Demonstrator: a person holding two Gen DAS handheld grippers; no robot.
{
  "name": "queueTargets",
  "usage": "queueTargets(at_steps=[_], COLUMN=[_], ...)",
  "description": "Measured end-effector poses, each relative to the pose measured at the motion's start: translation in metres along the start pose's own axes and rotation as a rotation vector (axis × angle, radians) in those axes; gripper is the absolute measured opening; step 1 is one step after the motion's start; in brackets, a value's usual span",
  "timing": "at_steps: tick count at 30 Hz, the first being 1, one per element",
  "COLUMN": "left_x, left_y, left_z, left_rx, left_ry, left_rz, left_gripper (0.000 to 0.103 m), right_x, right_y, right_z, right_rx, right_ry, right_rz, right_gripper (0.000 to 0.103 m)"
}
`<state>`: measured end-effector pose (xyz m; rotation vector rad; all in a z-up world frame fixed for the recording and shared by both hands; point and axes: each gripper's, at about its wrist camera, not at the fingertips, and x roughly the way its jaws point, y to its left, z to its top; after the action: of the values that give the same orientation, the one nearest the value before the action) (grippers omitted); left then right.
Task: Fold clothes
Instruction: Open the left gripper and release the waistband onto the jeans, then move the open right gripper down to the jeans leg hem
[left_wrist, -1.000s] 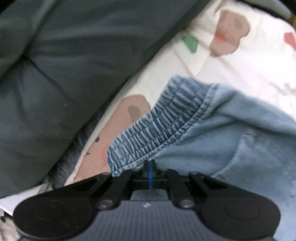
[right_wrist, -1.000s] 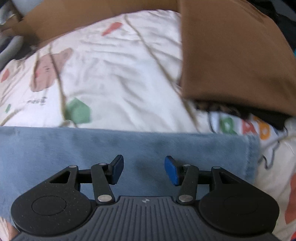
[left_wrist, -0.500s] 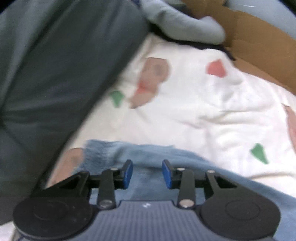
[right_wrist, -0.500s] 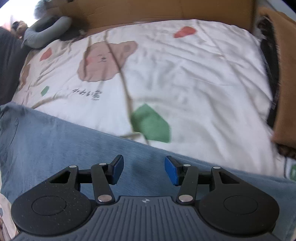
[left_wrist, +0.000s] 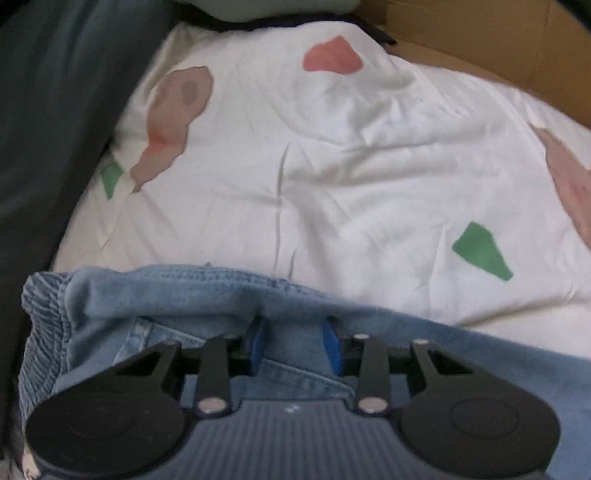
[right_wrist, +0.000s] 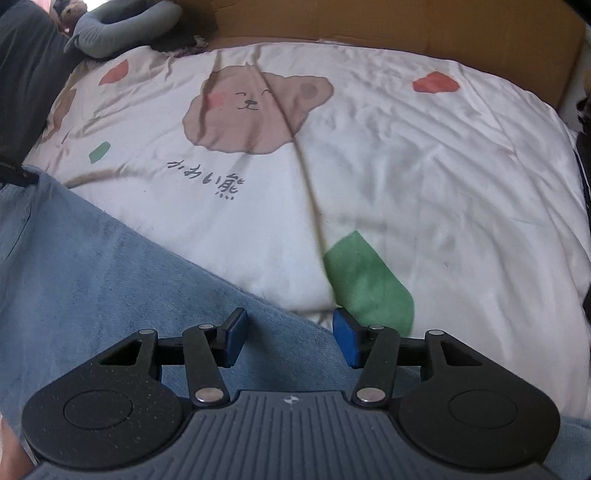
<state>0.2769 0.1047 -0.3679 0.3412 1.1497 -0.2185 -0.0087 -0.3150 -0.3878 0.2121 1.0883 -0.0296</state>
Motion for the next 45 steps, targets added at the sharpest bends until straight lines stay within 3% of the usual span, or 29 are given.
queueTargets(at_steps=[3, 6, 12, 18, 19, 21, 25, 40, 45], left_x=[0.004, 0.009, 0.014, -0.021, -0.029, -0.043, -0.072, -0.217, -0.235], left_y=[0.004, 0.0, -0.002, 0.01, 0.014, 0.023, 0.047, 0.104, 0.105], left_z=[0.007, 0.01, 0.029, 0.026, 0.024, 0.019, 0.009, -0.029, -0.039], left_rx=[-0.066, -0.005, -0.004, -0.044, -0.045, -0.052, -0.104, -0.22, -0.249], left_ry=[0.024, 0.02, 0.1, 0.102, 0.097, 0.09, 0.087, 0.031, 0.008], left_rz=[0.001, 0.034, 0.085, 0.096, 0.093, 0.092, 0.107, 0.231, 0.212], left_gripper=[0.038, 0.039, 0.038, 0.037, 0.037, 0.037, 0.039, 0.051, 0.058], right_x=[-0.012, -0.031, -0.077, -0.128, -0.135, -0.143, -0.145, -0.097, -0.107], right_y=[-0.01, -0.028, -0.087, -0.149, -0.158, -0.172, -0.188, -0.222, -0.238], right_z=[0.001, -0.002, -0.033, -0.081, -0.089, -0.1, -0.118, -0.112, -0.106], right_rx=[0.038, 0.086, 0.16, 0.242, 0.258, 0.283, 0.287, 0.291, 0.328], right_ry=[-0.016, -0.052, -0.06, -0.078, -0.08, -0.072, -0.058, -0.064, -0.041], right_rz=[0.006, -0.011, -0.119, -0.257, -0.281, -0.303, -0.331, -0.292, -0.23], right_gripper=[0.053, 0.053, 0.053, 0.053, 0.052, 0.039, 0.034, 0.033, 0.034])
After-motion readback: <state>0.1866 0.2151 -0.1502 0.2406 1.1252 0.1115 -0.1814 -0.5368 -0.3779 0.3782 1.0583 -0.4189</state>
